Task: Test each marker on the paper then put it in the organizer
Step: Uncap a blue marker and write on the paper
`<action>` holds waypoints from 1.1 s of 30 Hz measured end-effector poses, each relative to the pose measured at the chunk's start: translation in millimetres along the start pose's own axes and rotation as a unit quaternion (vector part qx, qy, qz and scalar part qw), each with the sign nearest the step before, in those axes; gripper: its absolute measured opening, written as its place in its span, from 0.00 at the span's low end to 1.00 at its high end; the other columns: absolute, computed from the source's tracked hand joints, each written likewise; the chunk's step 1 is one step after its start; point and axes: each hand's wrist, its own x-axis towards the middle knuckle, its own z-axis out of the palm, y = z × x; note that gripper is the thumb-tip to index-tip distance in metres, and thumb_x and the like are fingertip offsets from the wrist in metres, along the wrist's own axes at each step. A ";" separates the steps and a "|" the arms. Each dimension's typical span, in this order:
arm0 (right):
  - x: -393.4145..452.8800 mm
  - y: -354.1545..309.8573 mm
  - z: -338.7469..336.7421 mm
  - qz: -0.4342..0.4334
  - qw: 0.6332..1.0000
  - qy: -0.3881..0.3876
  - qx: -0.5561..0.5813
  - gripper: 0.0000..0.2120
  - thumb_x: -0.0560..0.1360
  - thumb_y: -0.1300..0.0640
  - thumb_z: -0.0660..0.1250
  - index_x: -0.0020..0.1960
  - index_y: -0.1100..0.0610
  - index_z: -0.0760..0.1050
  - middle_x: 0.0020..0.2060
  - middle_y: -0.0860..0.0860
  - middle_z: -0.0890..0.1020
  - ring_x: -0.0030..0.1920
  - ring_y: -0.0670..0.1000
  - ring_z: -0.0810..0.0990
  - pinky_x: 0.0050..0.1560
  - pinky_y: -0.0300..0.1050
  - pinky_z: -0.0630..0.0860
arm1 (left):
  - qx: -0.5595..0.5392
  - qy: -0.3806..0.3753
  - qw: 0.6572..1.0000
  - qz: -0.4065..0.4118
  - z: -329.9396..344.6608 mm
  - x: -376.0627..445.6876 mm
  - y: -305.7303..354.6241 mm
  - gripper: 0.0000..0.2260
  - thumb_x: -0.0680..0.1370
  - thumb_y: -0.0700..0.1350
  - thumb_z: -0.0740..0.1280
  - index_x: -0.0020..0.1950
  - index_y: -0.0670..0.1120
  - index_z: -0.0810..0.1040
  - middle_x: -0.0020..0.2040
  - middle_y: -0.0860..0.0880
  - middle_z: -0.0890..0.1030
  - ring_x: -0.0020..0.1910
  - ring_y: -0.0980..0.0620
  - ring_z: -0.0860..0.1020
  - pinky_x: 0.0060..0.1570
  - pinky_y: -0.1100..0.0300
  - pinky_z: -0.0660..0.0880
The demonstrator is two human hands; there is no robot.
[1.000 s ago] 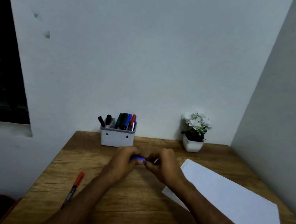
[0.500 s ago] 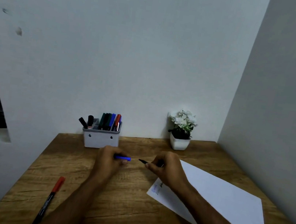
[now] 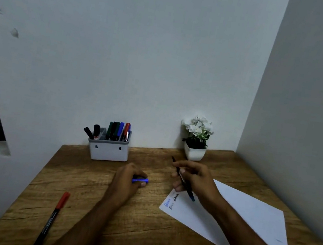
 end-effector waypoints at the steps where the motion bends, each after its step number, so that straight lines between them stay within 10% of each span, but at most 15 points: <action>1: -0.6 0.5 -2.4 -0.001 1.000 0.002 0.024 0.14 0.85 0.69 0.57 0.59 0.63 0.81 0.43 0.61 0.86 0.39 0.58 0.85 0.40 0.49 0.84 | 0.001 0.002 1.000 0.000 0.2 -0.3 0.4 0.12 0.71 0.44 0.77 0.54 0.51 0.84 0.51 0.54 0.80 0.47 0.60 0.75 0.46 0.70 0.70; 8: -1.5 4.1 -25.7 -0.046 0.990 0.077 0.113 0.13 0.77 0.75 0.65 0.59 0.64 0.79 0.45 0.65 0.86 0.43 0.59 0.88 0.41 0.46 0.84 | 0.021 0.045 0.997 0.061 4.2 -7.2 29.3 0.14 0.74 0.42 0.73 0.59 0.51 0.82 0.60 0.56 0.78 0.57 0.59 0.74 0.56 0.67 0.68; 16: 0.4 13.3 -50.5 -0.030 0.988 0.133 0.068 0.08 0.79 0.62 0.71 0.47 0.68 0.82 0.37 0.62 0.84 0.27 0.54 0.74 0.25 0.42 0.69 | 0.000 -0.149 0.985 0.084 23.4 -19.7 58.3 0.23 0.80 0.51 0.65 0.75 0.51 0.68 0.73 0.54 0.69 0.71 0.56 0.67 0.63 0.65 0.61; 33: 7.4 28.0 -40.4 -0.040 0.985 0.013 -0.170 0.06 0.72 0.70 0.73 0.43 0.62 0.86 0.37 0.59 0.86 0.35 0.48 0.83 0.36 0.41 0.79 | 0.076 -0.208 0.968 0.117 31.6 -23.6 52.5 0.29 0.79 0.57 0.63 0.78 0.53 0.59 0.78 0.56 0.61 0.75 0.57 0.60 0.70 0.57 0.61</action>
